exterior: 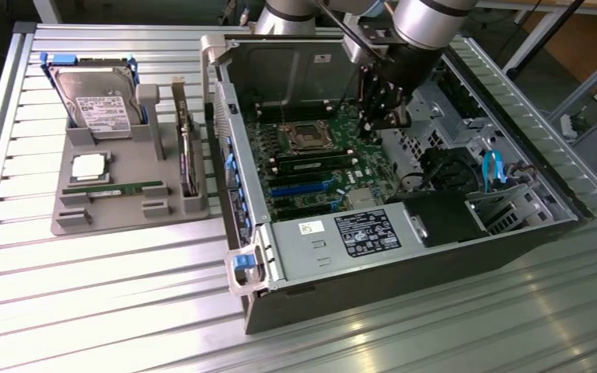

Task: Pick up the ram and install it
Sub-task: 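Press down the ram until it locks into place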

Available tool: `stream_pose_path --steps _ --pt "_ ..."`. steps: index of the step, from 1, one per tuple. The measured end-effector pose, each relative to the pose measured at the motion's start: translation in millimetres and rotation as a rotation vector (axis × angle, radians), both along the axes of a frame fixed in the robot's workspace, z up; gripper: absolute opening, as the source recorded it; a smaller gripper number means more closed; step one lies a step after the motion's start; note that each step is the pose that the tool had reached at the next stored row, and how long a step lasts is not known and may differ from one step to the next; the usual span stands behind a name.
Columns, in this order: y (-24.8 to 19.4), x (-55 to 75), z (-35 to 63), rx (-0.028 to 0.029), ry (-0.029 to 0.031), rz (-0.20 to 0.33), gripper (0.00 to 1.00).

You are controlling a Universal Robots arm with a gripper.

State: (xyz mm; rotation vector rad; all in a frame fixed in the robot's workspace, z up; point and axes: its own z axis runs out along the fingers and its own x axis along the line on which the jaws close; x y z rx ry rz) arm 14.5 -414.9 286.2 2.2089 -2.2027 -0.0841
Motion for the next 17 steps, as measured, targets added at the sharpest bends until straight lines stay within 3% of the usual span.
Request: stream_pose_path --steps 10,17 --pt "0.0 0.5 -26.2 0.0001 -0.0003 0.000 0.09" --pt "0.0 0.5 -39.0 -0.0002 -0.0002 0.000 0.09"
